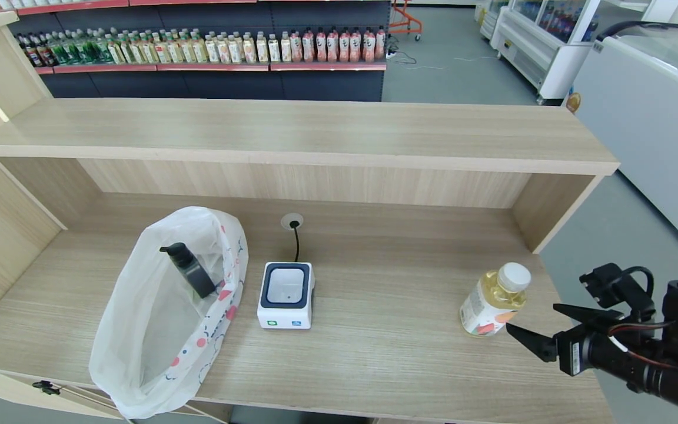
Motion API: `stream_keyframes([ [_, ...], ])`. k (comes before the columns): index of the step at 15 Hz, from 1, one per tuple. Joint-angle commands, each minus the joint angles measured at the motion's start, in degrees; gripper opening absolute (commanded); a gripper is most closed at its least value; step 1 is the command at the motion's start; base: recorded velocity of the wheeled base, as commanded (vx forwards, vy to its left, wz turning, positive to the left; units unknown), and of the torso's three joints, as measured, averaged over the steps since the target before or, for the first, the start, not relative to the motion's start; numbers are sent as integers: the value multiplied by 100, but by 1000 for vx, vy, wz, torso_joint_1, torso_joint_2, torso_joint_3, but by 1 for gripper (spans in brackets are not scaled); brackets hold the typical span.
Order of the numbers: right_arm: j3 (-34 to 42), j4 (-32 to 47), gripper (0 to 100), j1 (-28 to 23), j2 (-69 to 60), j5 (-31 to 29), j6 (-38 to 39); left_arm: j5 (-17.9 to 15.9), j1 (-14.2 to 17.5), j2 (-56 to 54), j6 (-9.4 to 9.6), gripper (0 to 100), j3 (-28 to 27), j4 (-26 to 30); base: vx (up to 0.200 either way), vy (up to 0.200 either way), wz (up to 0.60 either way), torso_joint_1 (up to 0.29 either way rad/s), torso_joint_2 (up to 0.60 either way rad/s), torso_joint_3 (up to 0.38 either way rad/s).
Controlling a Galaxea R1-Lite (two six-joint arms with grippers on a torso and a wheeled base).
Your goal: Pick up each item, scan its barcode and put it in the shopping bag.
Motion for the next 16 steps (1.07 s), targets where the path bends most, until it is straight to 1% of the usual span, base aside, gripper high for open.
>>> stream_keyframes([
  [1,-94,-253,100,224,603,10,31,0,2,-2,-2,100,1,-1,0,0,0,0,0,0],
  [3,-331,-490,100,321,928,10,119,0,2,-2,-2,100,1,-1,0,0,0,0,0,0],
  [4,-410,-499,100,347,998,10,128,0,2,-2,-2,100,1,-1,0,0,0,0,0,0],
  [5,-674,-499,100,391,1183,10,136,0,2,-2,-2,100,1,-1,0,0,0,0,0,0],
  [9,-1316,-534,100,505,1710,19,128,0,2,-2,-2,100,1,-1,0,0,0,0,0,0],
  [13,-1711,-552,100,637,2062,19,128,0,2,-2,-2,100,1,-1,0,0,0,0,0,0],
  [16,-1896,-807,100,734,2352,19,136,0,2,-2,-2,100,1,-1,0,0,0,0,0,0],
])
